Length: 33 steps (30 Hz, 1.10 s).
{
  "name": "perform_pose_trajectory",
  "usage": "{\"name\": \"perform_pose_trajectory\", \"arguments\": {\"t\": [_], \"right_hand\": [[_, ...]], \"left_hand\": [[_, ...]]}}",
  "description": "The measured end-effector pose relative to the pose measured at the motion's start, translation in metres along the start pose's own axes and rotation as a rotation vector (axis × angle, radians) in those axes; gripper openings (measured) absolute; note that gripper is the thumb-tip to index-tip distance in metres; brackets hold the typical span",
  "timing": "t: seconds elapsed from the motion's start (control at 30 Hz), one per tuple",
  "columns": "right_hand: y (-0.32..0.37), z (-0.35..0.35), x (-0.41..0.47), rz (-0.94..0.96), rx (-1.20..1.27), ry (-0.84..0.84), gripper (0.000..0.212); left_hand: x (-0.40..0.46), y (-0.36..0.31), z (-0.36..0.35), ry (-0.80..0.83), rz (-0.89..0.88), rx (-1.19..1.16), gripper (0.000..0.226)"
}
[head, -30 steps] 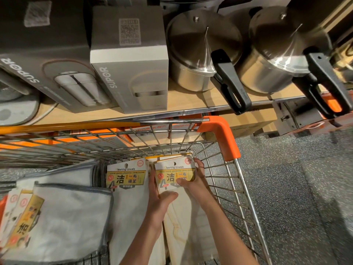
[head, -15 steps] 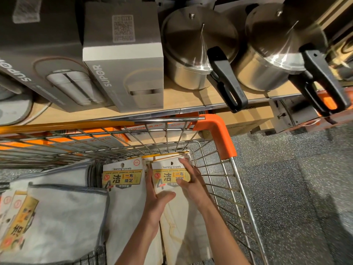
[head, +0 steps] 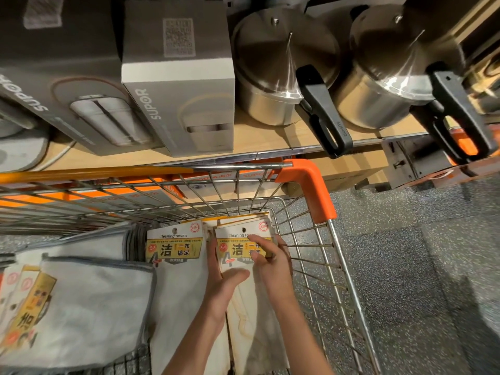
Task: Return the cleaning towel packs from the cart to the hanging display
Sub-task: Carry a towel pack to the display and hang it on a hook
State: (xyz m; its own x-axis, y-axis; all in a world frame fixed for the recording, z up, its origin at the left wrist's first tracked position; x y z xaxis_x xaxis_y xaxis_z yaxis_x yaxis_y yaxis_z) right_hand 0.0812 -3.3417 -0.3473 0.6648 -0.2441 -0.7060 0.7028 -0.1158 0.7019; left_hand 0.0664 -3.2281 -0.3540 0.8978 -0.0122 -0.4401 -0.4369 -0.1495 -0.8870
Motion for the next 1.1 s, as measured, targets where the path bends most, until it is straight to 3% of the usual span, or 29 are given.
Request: {"name": "perform_pose_trajectory", "arguments": {"t": [0.23,0.43,0.8,1.1], "right_hand": [[0.009,0.001,0.001,0.046,-0.178,0.008,0.022],[0.013,0.004,-0.001,-0.018,-0.086,0.121,0.025],[0.02,0.008,-0.009,0.09,-0.259,0.212,0.025],[0.015,0.009,-0.011,0.117,-0.401,0.117,0.028]], "left_hand": [[-0.001,0.002,0.001,-0.019,-0.029,-0.018,0.091],[-0.002,0.003,0.005,-0.013,-0.006,0.01,0.097],[-0.006,0.0,0.002,-0.019,-0.02,0.022,0.099],[-0.004,0.003,0.001,-0.064,0.015,0.005,0.1]]}}
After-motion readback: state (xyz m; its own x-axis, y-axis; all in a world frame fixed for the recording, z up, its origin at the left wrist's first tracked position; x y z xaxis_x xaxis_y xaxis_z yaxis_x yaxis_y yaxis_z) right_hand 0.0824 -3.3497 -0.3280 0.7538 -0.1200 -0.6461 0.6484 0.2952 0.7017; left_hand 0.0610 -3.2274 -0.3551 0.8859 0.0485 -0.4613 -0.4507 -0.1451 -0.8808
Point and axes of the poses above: each hand's wrist, its own x-axis towards the middle knuckle, its own z-axis out of the back of the hand, y = z × x, the point moved 2 cm from there along x, towards the middle knuckle, and after that the axes turned 8 degrees about -z, right-handed, at the moved point
